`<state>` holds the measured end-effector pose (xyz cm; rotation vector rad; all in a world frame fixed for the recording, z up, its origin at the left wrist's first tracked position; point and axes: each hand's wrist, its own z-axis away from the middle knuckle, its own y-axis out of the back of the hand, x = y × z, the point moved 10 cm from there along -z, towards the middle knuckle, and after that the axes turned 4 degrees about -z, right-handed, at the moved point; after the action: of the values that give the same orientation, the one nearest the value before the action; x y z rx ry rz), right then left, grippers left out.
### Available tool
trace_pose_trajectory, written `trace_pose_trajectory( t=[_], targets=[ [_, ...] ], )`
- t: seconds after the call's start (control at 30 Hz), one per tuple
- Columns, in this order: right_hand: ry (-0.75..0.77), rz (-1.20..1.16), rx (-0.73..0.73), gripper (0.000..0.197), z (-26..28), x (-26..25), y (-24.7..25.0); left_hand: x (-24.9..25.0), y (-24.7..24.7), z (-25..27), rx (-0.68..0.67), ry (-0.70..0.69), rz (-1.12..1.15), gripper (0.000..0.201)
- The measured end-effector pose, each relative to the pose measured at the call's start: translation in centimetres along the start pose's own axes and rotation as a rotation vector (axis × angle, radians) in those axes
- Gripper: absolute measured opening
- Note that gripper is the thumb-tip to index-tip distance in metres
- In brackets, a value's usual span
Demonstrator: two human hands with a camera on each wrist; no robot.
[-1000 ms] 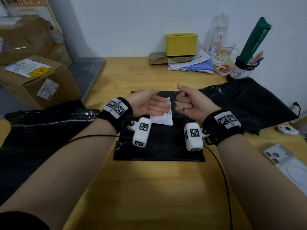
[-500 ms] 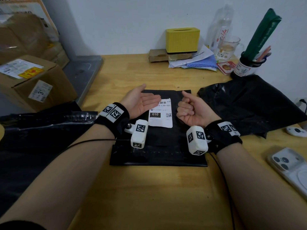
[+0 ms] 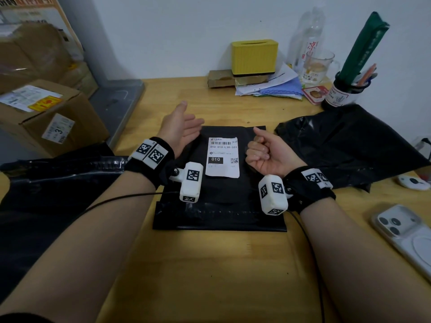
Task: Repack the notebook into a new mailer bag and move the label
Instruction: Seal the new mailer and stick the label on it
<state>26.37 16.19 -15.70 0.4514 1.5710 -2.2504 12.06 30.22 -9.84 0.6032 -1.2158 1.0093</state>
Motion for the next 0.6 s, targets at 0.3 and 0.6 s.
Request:
trace_pose_trajectory(
  t=[0.3,0.6],
  targets=[
    [0.02,-0.025,0.033,0.053,0.1,-0.7,0.3,-4.3,-6.5,5.3,-0.46,0.419,-0.413,0.058],
    [0.011,-0.008,0.021,0.056,0.0,-0.5,0.4,-4.6,-7.8,1.9,-0.308,0.421,-0.301,0.05]
  ],
)
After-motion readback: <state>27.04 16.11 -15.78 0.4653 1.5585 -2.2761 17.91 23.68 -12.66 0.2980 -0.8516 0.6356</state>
